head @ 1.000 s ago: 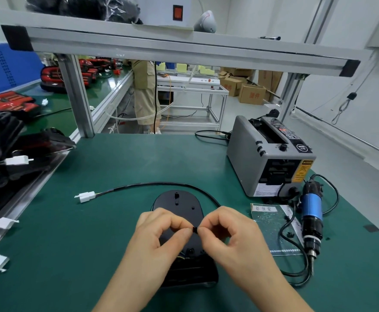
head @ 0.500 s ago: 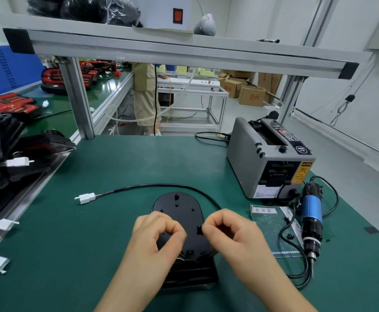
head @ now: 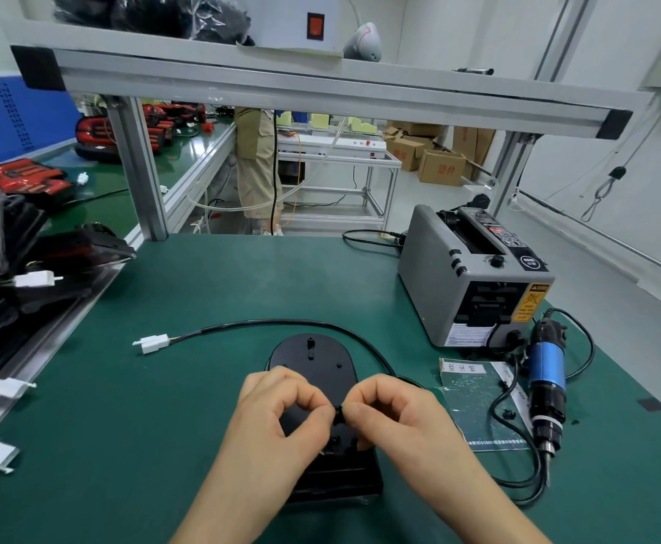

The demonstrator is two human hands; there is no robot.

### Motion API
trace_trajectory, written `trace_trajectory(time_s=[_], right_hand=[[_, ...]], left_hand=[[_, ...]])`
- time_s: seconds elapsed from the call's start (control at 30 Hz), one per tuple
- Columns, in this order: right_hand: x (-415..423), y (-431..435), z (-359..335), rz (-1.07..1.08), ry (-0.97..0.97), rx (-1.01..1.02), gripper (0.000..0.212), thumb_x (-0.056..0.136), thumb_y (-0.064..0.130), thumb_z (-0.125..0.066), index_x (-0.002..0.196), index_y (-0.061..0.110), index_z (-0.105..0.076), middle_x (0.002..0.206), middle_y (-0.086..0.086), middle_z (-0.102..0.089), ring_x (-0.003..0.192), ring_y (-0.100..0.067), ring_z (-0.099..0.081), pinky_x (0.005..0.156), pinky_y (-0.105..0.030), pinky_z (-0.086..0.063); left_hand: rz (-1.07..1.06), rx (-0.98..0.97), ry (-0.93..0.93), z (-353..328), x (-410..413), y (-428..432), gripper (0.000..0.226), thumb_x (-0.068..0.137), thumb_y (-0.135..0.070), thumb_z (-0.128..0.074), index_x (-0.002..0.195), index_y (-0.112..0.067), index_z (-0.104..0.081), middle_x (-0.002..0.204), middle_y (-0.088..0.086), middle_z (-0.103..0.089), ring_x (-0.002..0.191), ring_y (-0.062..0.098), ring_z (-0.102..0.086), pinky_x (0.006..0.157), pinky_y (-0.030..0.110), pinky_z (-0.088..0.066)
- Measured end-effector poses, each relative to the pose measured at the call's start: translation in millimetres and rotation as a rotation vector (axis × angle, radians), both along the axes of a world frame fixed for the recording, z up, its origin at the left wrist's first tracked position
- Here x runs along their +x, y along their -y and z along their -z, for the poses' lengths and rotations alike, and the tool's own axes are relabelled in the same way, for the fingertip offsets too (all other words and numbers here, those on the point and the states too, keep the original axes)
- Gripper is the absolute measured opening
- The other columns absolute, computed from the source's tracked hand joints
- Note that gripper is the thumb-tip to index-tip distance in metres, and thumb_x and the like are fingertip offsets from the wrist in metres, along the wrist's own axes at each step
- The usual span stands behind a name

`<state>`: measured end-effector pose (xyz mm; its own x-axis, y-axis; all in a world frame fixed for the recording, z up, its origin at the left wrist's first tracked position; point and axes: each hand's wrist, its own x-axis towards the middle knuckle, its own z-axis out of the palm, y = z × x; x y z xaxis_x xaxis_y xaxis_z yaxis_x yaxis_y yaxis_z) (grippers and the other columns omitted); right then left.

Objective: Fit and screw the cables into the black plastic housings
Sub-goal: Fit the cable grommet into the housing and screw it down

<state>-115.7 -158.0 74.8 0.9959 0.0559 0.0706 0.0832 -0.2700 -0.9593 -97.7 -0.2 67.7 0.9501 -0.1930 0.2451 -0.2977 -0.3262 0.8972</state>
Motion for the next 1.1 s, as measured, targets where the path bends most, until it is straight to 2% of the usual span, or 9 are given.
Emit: trace_trajectory(time_s=[0.17, 0.4, 0.5, 0.6, 0.67, 0.73, 0.8, 0.93, 1.1], right_hand=[[0.8, 14.1, -7.3, -0.039, -0.083, -0.127, 0.025, 0.085, 0.014, -0.063, 0.063, 0.026, -0.062, 0.061, 0.008, -0.056, 0.060, -0.009, -0.051, 0.062, -0.022, -0.043], [-2.1, 53.7, -9.8, -0.186, -0.389, -0.815, 0.012, 0.084, 0.031, -0.056, 0.075, 0.027, -0.062, 0.069, 0.008, -0.060, 0.062, -0.005, -0.055, 0.062, -0.020, -0.048], [-3.6, 51.4, 2.3, -0.179, -0.294, -1.081, 0.013, 0.084, 0.036, -0.052, 0.081, 0.026, -0.061, 0.077, 0.008, -0.057, 0.076, -0.012, -0.052, 0.063, -0.023, -0.040], [-4.0, 48.0, 9.6, -0.122, -0.261, -1.146, 0.017, 0.079, 0.041, -0.056, 0.071, 0.027, -0.050, 0.084, 0.010, -0.057, 0.083, -0.015, -0.051, 0.067, -0.028, -0.038], [-3.5, 47.3, 9.0, -0.150, -0.258, -1.130, 0.017, 0.079, 0.039, -0.057, 0.068, 0.029, -0.049, 0.085, 0.012, -0.054, 0.084, -0.014, -0.050, 0.069, -0.027, -0.037], [-1.4, 51.5, 8.8, -0.175, -0.230, -1.066, 0.010, 0.084, 0.027, -0.054, 0.083, 0.031, -0.063, 0.091, 0.013, -0.058, 0.092, -0.011, -0.055, 0.076, -0.022, -0.039], [0.0, 59.1, 6.2, -0.142, -0.252, -0.968, 0.032, 0.083, 0.015, -0.047, 0.098, 0.033, -0.068, 0.094, 0.016, -0.065, 0.088, -0.002, -0.059, 0.078, -0.014, -0.041], [5.8, 77.9, 0.3, -0.029, -0.264, -0.767, 0.031, 0.090, 0.020, -0.046, 0.087, 0.043, -0.066, 0.078, 0.026, -0.066, 0.070, 0.006, -0.059, 0.073, -0.014, -0.048], [27.6, 107.7, -8.6, 0.470, -0.040, -0.258, 0.013, 0.088, 0.028, -0.062, 0.078, 0.027, -0.071, 0.057, 0.008, -0.062, 0.047, -0.002, -0.051, 0.046, -0.019, -0.043]], left_hand=[[0.037, 0.000, -0.019, 0.2, -1.2, -3.3, 0.020, 0.084, -0.019, -0.061, 0.074, -0.036, -0.065, 0.091, -0.017, -0.059, 0.103, -0.003, -0.043, 0.073, 0.001, -0.030], [0.024, 0.002, -0.015, -0.1, 0.8, -9.6, 0.025, 0.086, -0.014, -0.060, 0.075, -0.037, -0.066, 0.091, -0.018, -0.058, 0.101, -0.001, -0.044, 0.071, -0.001, -0.031], [0.032, -0.002, -0.021, -0.7, 0.5, -8.2, 0.025, 0.086, -0.016, -0.060, 0.074, -0.037, -0.067, 0.090, -0.019, -0.058, 0.102, -0.004, -0.044, 0.070, -0.002, -0.030], [0.026, 0.001, -0.017, -0.4, -0.1, -7.4, 0.024, 0.085, -0.016, -0.062, 0.073, -0.036, -0.067, 0.089, -0.018, -0.058, 0.101, -0.004, -0.044, 0.070, -0.002, -0.030], [0.022, 0.000, -0.012, 0.0, 0.4, -7.8, 0.023, 0.085, -0.016, -0.062, 0.073, -0.034, -0.067, 0.089, -0.017, -0.058, 0.100, -0.003, -0.045, 0.071, -0.001, -0.031], [0.020, -0.001, -0.011, -0.1, 0.8, -8.8, 0.020, 0.085, -0.017, -0.063, 0.074, -0.034, -0.067, 0.091, -0.016, -0.058, 0.100, -0.001, -0.045, 0.070, -0.001, -0.031], [0.014, 0.004, -0.006, -0.1, 1.3, -10.3, 0.019, 0.084, -0.018, -0.063, 0.074, -0.034, -0.067, 0.091, -0.017, -0.058, 0.100, 0.000, -0.045, 0.070, -0.001, -0.030], [0.008, 0.007, 0.004, -0.2, 2.1, -10.5, 0.022, 0.084, -0.016, -0.063, 0.073, -0.035, -0.067, 0.090, -0.018, -0.059, 0.099, 0.000, -0.045, 0.071, -0.001, -0.030], [0.013, 0.010, 0.008, -0.2, 2.5, -9.5, 0.024, 0.085, -0.015, -0.063, 0.074, -0.036, -0.067, 0.090, -0.020, -0.058, 0.097, -0.001, -0.045, 0.070, -0.002, -0.029]])
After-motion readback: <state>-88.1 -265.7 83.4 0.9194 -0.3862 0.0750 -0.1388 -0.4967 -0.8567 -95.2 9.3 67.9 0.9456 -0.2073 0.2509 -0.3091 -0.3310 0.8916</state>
